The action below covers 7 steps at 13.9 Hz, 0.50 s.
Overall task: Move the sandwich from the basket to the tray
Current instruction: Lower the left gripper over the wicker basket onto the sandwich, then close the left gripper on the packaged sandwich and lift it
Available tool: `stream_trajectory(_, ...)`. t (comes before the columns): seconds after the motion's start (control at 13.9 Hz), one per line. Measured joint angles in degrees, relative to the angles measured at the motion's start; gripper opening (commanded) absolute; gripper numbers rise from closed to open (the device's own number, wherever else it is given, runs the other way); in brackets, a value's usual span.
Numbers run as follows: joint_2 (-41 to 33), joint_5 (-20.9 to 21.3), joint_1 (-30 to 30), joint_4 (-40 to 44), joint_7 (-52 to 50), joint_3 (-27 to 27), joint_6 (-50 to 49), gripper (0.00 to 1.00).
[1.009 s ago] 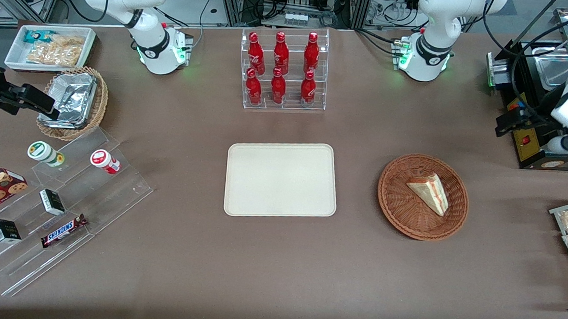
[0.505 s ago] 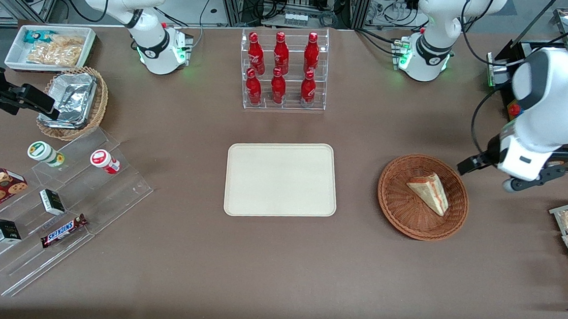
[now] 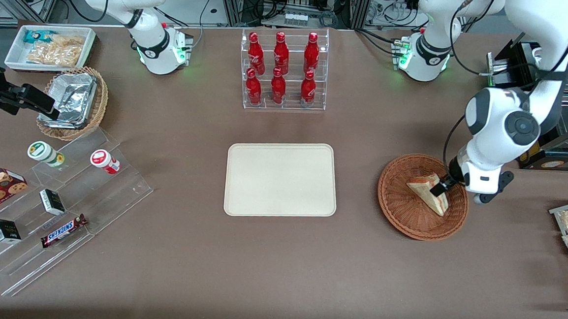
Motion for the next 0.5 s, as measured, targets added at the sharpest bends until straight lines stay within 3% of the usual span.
stream_trajectory(0.5, 1.2, 0.0, -0.1, -1.1, -0.8, 0.0, 0.8, 0.99)
